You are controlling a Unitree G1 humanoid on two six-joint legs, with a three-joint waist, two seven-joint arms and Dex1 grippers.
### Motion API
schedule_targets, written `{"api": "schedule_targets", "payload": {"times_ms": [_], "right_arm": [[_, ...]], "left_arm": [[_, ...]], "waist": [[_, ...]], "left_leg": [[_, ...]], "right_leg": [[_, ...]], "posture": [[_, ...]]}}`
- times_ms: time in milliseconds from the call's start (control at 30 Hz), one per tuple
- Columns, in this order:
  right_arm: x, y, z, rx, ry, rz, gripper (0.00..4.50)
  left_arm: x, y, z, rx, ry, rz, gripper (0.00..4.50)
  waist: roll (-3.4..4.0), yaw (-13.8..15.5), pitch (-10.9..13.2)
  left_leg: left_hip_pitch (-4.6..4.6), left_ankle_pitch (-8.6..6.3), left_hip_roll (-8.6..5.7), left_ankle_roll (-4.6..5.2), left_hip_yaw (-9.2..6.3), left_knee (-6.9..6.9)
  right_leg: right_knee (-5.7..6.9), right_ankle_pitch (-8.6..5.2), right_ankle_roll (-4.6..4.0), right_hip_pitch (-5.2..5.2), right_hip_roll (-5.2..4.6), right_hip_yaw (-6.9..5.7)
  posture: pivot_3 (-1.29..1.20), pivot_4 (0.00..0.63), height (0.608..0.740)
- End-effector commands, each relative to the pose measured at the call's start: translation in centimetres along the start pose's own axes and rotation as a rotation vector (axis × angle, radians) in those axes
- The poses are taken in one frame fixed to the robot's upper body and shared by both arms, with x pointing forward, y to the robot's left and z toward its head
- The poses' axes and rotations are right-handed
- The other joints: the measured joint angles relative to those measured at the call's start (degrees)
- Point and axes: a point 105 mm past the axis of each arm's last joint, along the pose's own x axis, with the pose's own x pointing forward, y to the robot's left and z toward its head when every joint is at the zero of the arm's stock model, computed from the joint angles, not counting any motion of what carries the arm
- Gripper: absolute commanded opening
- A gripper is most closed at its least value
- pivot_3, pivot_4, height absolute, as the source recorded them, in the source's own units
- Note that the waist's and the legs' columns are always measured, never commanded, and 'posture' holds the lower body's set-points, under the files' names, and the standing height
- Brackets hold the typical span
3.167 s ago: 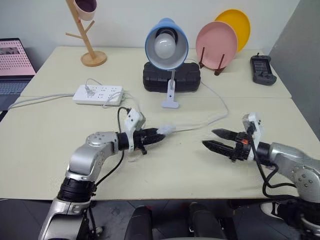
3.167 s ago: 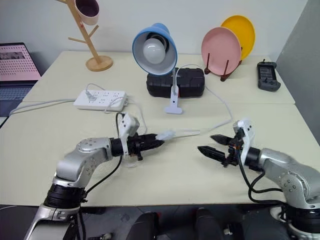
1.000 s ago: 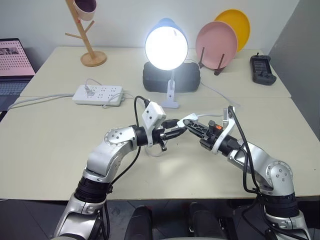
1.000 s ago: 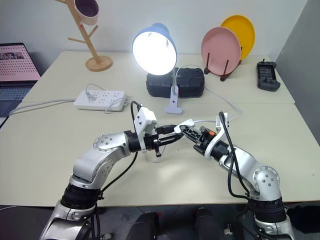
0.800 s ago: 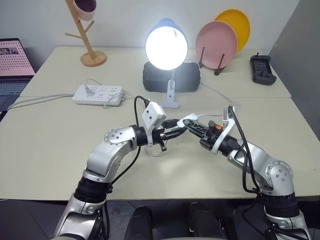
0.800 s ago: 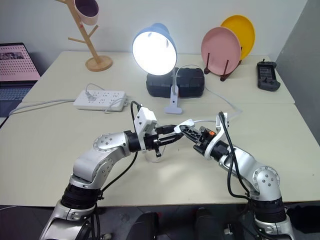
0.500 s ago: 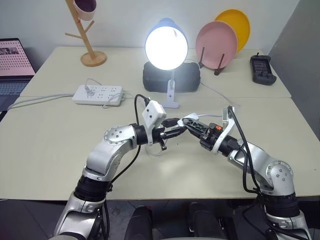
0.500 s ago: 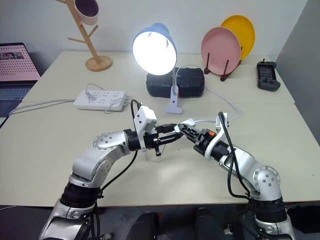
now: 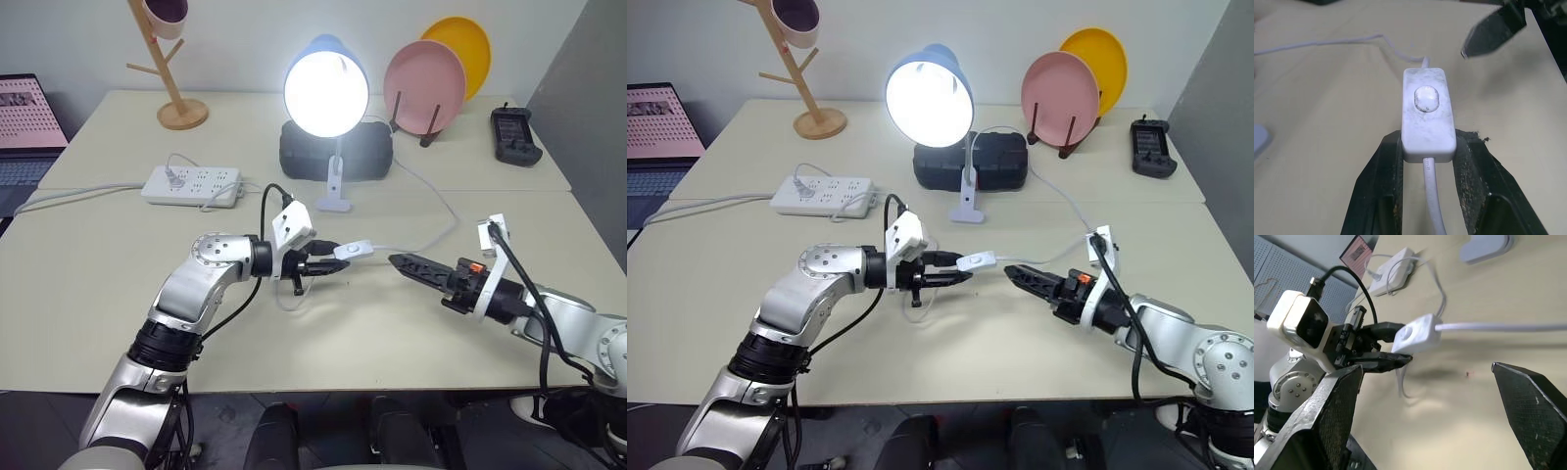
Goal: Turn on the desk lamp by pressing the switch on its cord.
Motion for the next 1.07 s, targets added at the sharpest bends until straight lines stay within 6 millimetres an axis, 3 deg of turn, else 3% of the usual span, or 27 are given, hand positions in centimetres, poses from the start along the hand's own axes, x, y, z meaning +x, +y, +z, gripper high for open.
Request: {"api": "schedule_targets", "payload": {"times_ms": [33,167,233,333,533,700,867,1067], "right_arm": [[-0.3,-0.1,-0.3,0.030,-0.014,0.014,4.45],[-0.3,-0.7,-0.9,0.035,-0.003,-0.009,4.45],[-0.3,-0.8,-0.9,0.031,-0.003,-0.010,4.50],[-0.4,-0.7,-0.8,0.027,-0.005,-0.007,4.50],[-0.5,-0.4,-0.8,-0.026,0.032,0.015,4.50],[-1.5,0.5,0.0,-0.226,0.140,0.077,4.50],[-3.1,1.0,0.8,-0.517,0.304,0.139,4.50],[-4.5,-0.3,1.1,-0.754,0.459,0.162,4.50]], "left_arm": [[0.9,0.0,-2.1,0.036,0.052,-0.020,1.06],[1.8,0.3,-3.6,0.046,0.087,-0.034,1.06],[2.0,0.3,-3.9,0.049,0.090,-0.050,1.78],[1.8,0.5,-3.5,0.053,0.079,-0.062,2.34],[-1.0,0.7,-0.9,0.052,0.041,-0.078,3.55],[-5.8,0.4,1.3,0.051,0.068,-0.055,4.48],[-10.0,0.2,1.9,0.037,0.167,0.018,4.48],[-13.4,0.6,1.7,-0.058,0.218,0.123,4.48]], "waist": [[0.00,0.1,0.0],[-0.01,0.1,0.0],[-0.01,0.1,0.0],[-0.01,0.0,0.0],[0.00,0.0,0.0],[0.03,-0.2,0.0],[0.03,0.0,0.0],[0.04,0.1,0.1]], "left_leg": [[-0.01,0.00,0.00,0.00,0.00,0.00],[-0.05,0.00,-0.01,0.00,0.02,0.04],[-0.07,0.00,-0.01,0.00,0.00,0.04],[-0.06,0.00,-0.01,0.00,-0.01,0.04],[-0.07,0.00,0.00,0.00,-0.02,0.02],[-0.06,0.00,0.02,0.00,-0.02,0.04],[-0.08,0.00,0.02,0.00,-0.01,-0.01],[-0.16,0.00,0.04,-0.01,-0.02,0.01]], "right_leg": [[-0.01,0.00,0.00,0.00,0.00,0.01],[-0.02,0.01,0.02,0.00,-0.01,0.02],[-0.01,0.01,0.02,-0.01,-0.01,0.00],[0.00,0.01,0.02,-0.01,0.00,0.00],[0.00,0.01,0.01,-0.03,0.00,-0.01],[0.05,0.00,0.01,-0.06,-0.01,-0.01],[0.07,-0.02,0.01,-0.17,-0.01,-0.04],[-0.01,-0.03,0.00,-0.23,-0.02,-0.12]], "posture": [[0.00,0.150,0.740],[0.00,0.150,0.740],[0.00,0.150,0.740],[0.00,0.150,0.740],[0.00,0.150,0.740],[0.00,0.150,0.740],[0.00,0.150,0.740],[0.00,0.150,0.740]]}}
